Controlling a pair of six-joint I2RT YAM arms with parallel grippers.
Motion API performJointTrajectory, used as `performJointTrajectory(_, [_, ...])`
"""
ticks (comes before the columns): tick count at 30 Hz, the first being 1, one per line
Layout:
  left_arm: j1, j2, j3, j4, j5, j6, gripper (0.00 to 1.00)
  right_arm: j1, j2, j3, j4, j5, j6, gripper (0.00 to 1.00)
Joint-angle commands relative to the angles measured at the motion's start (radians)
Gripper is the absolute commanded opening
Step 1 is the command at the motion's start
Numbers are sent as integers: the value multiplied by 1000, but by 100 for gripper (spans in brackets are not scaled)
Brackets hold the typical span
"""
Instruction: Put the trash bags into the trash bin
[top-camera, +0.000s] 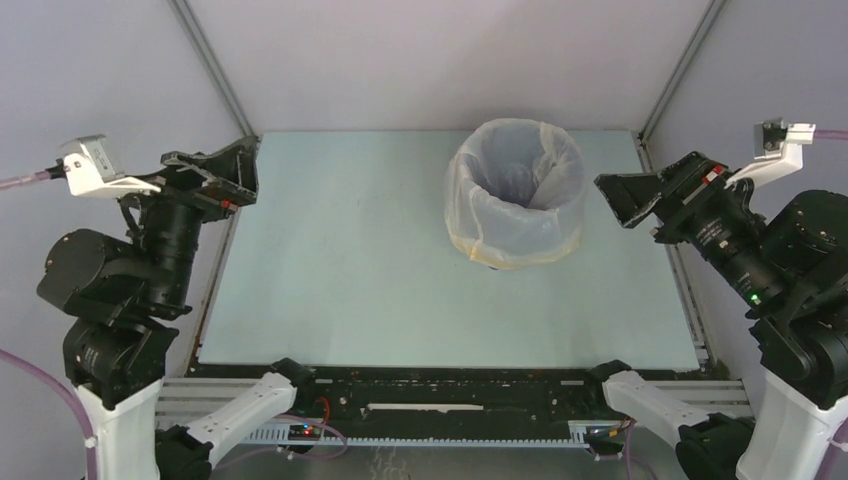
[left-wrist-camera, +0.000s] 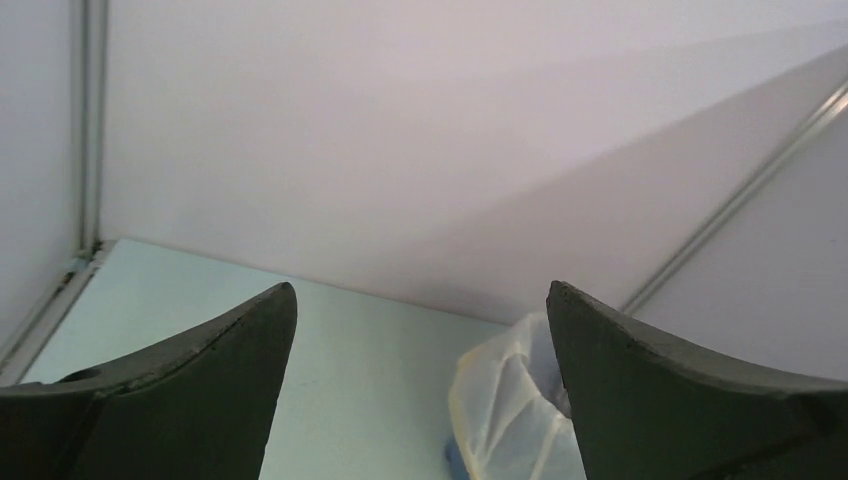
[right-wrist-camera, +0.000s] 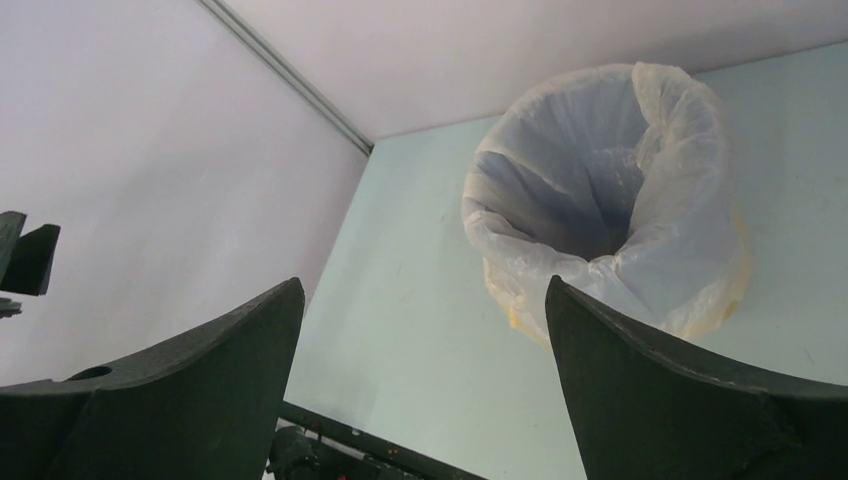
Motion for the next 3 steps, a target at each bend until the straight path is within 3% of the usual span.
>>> performJointTrajectory(1, [-2, -7, -23, -30, -108, 42, 100, 6, -1, -7, 18, -29, -14, 100])
performJointTrajectory(3, [-2, -7, -30, -43, -108, 11, 100, 6, 7, -5, 17, -23, -11, 100])
